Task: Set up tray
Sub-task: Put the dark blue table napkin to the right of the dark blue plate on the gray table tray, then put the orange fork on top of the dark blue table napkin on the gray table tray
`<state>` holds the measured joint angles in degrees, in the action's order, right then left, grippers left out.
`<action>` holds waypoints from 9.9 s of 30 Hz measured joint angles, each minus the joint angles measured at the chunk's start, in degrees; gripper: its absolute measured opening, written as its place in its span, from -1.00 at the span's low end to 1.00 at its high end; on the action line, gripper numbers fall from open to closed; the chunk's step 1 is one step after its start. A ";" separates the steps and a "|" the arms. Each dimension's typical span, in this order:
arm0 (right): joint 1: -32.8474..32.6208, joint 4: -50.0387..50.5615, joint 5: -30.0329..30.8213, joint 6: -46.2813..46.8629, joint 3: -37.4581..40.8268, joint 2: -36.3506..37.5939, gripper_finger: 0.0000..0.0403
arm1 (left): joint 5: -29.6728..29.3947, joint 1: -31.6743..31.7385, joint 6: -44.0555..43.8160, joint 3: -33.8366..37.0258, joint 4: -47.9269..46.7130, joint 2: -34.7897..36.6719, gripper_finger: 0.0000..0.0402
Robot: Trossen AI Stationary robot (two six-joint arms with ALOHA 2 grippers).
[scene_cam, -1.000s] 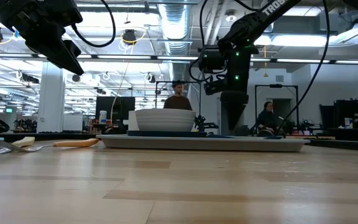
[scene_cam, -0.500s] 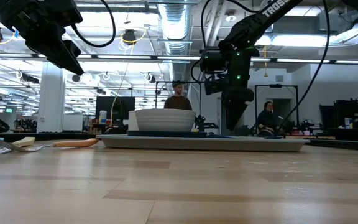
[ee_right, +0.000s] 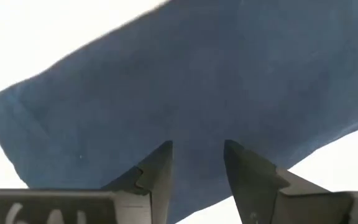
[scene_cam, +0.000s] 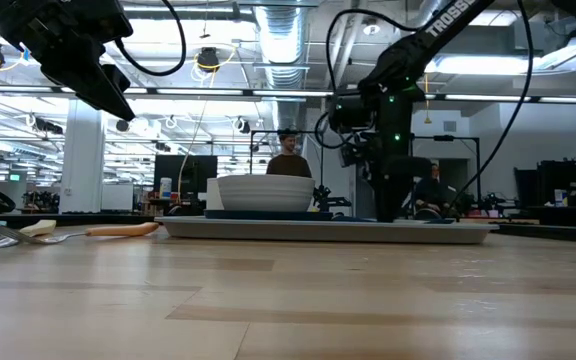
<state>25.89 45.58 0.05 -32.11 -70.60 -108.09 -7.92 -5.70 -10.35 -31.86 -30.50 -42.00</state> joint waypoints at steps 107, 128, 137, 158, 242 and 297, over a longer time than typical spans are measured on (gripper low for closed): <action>-11.48 -23.92 -0.08 42.20 14.65 31.93 0.14 | -11.87 -9.48 -29.18 -2.49 -8.96 -14.66 -0.57; -20.10 -28.54 0.25 40.65 14.67 31.89 0.14 | -13.58 -5.17 -35.52 -2.51 -4.23 -26.28 -0.18; -23.37 -28.04 0.25 40.67 14.67 31.89 0.14 | -15.43 -4.66 -39.17 -2.47 -3.88 -34.21 -0.13; -24.93 -28.05 0.23 41.67 14.67 31.87 0.14 | -11.83 -2.48 -39.10 -2.51 1.65 -37.81 -0.13; -25.13 -25.02 0.18 41.19 14.63 31.87 0.14 | -10.88 -7.68 -49.86 -1.94 5.74 -41.92 -0.37; -25.27 -31.40 -0.23 47.14 14.63 31.87 0.14 | -30.92 -14.90 8.85 -25.55 -6.03 -42.07 -0.71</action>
<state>0.61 14.18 -0.19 15.03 -55.96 -76.23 -38.84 -20.60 -1.50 -57.41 -36.53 -84.07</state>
